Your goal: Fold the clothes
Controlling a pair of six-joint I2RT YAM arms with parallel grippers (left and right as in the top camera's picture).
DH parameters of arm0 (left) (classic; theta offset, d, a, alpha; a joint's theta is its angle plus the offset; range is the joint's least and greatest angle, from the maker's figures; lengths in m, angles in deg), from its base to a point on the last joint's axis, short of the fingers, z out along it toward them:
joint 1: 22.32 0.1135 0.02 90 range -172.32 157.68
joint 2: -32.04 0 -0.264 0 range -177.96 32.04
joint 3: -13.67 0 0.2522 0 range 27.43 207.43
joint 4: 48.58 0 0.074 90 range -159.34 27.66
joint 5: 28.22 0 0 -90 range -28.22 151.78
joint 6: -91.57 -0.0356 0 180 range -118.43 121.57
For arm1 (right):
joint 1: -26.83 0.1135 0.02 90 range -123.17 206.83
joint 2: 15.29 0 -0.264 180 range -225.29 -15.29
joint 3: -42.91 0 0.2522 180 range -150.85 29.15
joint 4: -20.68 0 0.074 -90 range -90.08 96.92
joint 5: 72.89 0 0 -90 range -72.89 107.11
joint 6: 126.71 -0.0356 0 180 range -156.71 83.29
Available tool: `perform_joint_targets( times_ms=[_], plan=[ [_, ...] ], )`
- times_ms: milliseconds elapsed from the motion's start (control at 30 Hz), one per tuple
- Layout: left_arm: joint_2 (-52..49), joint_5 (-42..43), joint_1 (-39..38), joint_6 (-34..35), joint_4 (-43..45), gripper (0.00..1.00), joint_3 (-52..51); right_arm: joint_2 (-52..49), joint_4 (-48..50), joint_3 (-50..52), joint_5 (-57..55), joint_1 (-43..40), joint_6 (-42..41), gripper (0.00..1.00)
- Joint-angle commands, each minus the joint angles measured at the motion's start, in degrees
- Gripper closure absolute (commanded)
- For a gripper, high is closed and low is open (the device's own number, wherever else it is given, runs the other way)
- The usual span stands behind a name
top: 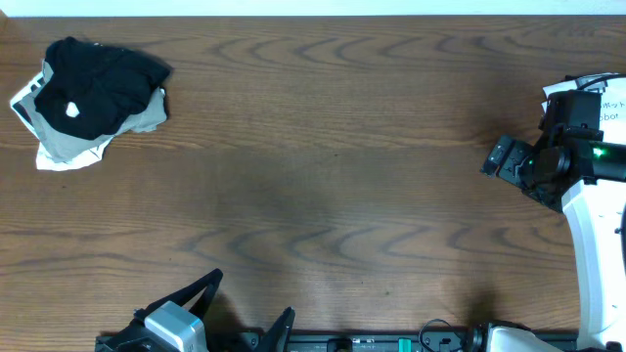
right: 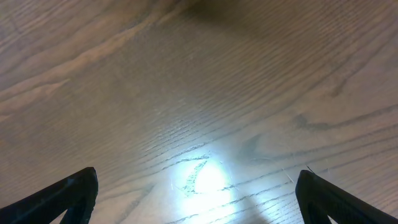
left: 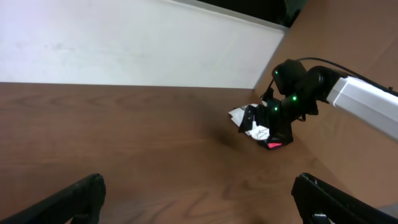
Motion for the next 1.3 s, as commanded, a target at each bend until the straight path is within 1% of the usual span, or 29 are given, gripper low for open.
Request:
perform_joint_targets(
  times_ms=[0,133,367,433,500,567,600,733,800,933,1100,1267],
  plan=[
    [-0.4,-0.8,-0.1,-0.8,-0.1,0.02,-0.1,-0.3,0.0,-0.1,-0.2,-0.5,0.7,0.01],
    [-0.4,-2.6,-0.9,-0.8,-0.5,0.02,-0.2,-0.3,0.0,-0.1,-0.2,-0.5,0.7,0.01],
    [-0.3,-3.7,-5.9,-0.3,-0.5,0.02,-0.3,-0.3,0.0,-0.1,-0.2,-0.5,0.7,0.01],
    [-0.3,-7.4,-8.2,2.6,-0.5,0.02,-0.6,-0.3,0.0,-0.1,-0.2,-0.5,0.7,0.01],
    [-0.3,-13.2,-10.9,7.5,-0.1,0.02,-1.0,-0.3,0.0,-0.1,-0.2,-0.5,0.7,0.01],
    [0.0,-17.7,-14.2,12.1,2.4,0.02,-1.7,-0.3,0.0,-0.1,-0.2,-0.5,0.7,0.01],
    [0.3,-19.3,-16.2,14.1,5.1,0.02,-2.2,-0.3,0.0,-0.1,-0.2,-0.5,0.7,0.01],
    [2.2,-23.1,-24.0,19.9,20.8,0.02,-5.7,-0.3,0.0,-0.1,-0.2,-0.5,0.7,0.01],
    [3.1,-28.3,-27.1,23.4,26.8,0.02,-8.0,-0.3,0.0,-0.1,-0.2,-0.5,0.7,0.01],
    [4.3,-39.6,-32.3,28.5,35.1,0.02,-13.8,-0.3,0.0,-0.1,-0.2,-0.5,0.7,0.01],
    [6.4,-46.9,-38.8,28.7,48.6,0.02,-24.4,-0.3,0.0,-0.1,-0.2,-0.5,0.7,0.01],
    [12.0,-54.8,-42.7,28.7,61.0,0.02,-39.4,-0.3,0.0,-0.1,-0.2,-0.5,0.7,0.01]
  ],
)
